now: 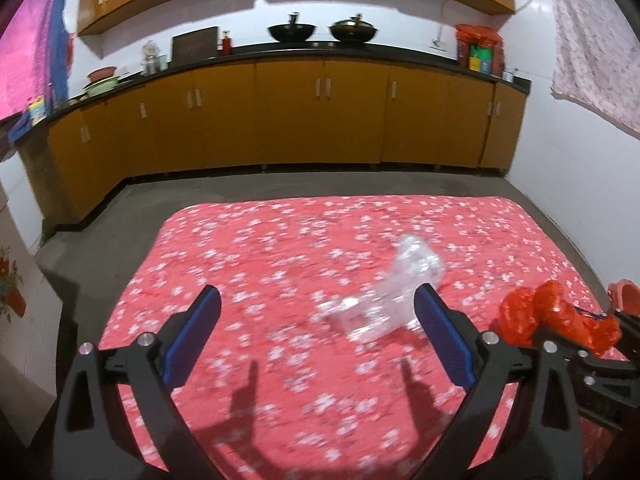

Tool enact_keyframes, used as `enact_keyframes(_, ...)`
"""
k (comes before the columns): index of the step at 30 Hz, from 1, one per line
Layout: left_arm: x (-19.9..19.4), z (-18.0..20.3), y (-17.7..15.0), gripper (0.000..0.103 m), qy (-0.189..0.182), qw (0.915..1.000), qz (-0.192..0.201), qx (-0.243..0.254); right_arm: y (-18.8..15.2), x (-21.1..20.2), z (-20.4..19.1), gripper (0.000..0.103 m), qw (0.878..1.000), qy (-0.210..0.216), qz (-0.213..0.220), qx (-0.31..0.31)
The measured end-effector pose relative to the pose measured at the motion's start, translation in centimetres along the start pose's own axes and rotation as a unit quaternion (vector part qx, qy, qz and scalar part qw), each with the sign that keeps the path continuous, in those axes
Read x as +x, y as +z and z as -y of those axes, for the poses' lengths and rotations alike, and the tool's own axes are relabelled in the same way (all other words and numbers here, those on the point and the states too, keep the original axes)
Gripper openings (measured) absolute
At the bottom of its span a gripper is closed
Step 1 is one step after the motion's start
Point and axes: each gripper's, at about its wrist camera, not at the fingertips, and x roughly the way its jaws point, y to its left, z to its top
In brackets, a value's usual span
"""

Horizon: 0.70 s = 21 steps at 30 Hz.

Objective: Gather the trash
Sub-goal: 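Grasp the red bag with the right tool while the left tool grasps the clear bag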

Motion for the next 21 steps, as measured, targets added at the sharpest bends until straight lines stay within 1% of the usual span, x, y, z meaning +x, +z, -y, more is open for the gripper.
enact_keyframes(5, 2.4, 2.9, 1.2, 0.096, -0.016, 0.9995, -0.017, 0.023, -0.5, -2.0, 3.4, 0.052, 0.999, -0.013, 0.016, 0.038)
enact_keyframes(10, 6.1, 5.8, 1.7, 0.095, -0.002, 0.9966, -0.055, 0.062, -1.3, -3.7, 6.0, 0.052, 0.997, -0.021, 0.025, 0.064)
enact_keyframes(12, 7.5, 6.3, 1.8, 0.09, -0.004, 0.9947, -0.08, 0.065, -1.6, -4.1, 6.7, 0.052, 0.997, -0.023, 0.025, 0.069)
enact_keyframes(14, 8.6, 6.8, 1.9, 0.074, -0.014, 0.9922, -0.103, 0.069, -1.9, -4.3, 7.2, 0.052, 0.997, -0.023, 0.026, 0.074)
enact_keyframes(15, 9.0, 7.0, 1.8, 0.071, -0.017, 0.991, -0.112, 0.072, -2.0, -4.4, 7.4, 0.052, 0.996, -0.024, 0.026, 0.076)
enact_keyframes(17, 9.6, 7.3, 1.6, 0.052, -0.023, 0.9886, -0.127, 0.077, -2.3, -4.8, 7.8, 0.052, 0.996, -0.024, 0.028, 0.079)
enact_keyframes(18, 9.7, 7.5, 1.5, 0.048, -0.032, 0.9881, -0.13, 0.076, -2.4, -5.0, 7.9, 0.052, 0.996, -0.024, 0.028, 0.08)
enact_keyframes(19, 9.6, 7.6, 1.5, 0.032, -0.036, 0.9883, -0.129, 0.074, -2.5, -5.1, 8.0, 0.052, 0.996, -0.024, 0.029, 0.082)
enact_keyframes(20, 9.6, 7.8, 1.4, 0.024, -0.04, 0.9877, -0.13, 0.076, -2.6, -5.3, 8.1, 0.052, 0.996, -0.024, 0.029, 0.083)
enact_keyframes(21, 9.5, 8.0, 1.3, 0.021, -0.042, 0.9877, -0.129, 0.078, -2.7, -5.6, 8.1, 0.052, 0.996, -0.023, 0.03, 0.084)
